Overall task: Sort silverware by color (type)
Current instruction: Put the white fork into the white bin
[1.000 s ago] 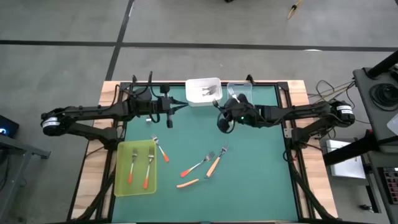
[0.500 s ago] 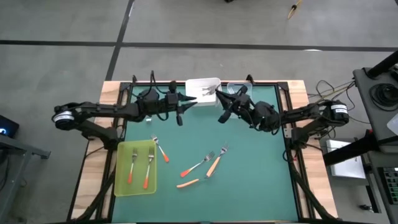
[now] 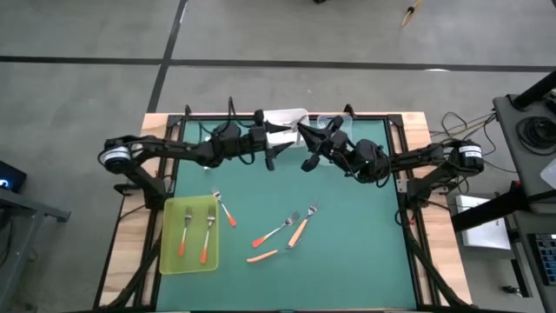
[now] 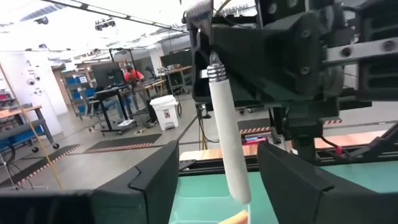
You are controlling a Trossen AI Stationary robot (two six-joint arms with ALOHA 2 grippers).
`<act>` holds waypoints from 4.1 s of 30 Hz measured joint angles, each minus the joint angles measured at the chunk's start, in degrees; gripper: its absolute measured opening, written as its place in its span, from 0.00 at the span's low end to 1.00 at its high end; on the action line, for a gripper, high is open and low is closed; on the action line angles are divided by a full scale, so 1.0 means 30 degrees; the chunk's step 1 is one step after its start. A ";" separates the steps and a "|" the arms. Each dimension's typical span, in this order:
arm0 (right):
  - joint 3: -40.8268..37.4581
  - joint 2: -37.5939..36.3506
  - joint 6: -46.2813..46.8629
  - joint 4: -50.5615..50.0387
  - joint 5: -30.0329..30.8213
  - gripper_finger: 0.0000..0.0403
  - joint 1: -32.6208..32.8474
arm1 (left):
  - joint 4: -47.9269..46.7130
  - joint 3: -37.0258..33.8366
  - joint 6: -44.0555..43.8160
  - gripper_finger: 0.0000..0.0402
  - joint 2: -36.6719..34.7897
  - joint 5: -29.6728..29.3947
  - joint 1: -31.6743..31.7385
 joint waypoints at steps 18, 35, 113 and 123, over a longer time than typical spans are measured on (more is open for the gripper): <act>0.0051 0.1092 0.0135 0.3041 0.0060 0.03 -0.0208 | 0.0082 0.2192 -0.1254 0.46 0.2304 0.0054 0.0026; 0.0051 0.1093 0.0594 0.2121 0.0351 0.03 -0.0216 | -0.1282 0.2112 -0.2081 0.03 0.1967 -0.0369 0.0284; 1.2619 0.6091 -2.1527 -2.5352 0.3013 0.07 0.0329 | -2.2099 0.2053 -0.7465 0.36 -0.4482 0.1118 0.1935; 1.4071 0.6177 -1.6178 -2.7815 -0.0544 0.07 -0.2923 | -2.2118 0.2053 -0.3686 0.48 -0.7307 -0.2670 0.2624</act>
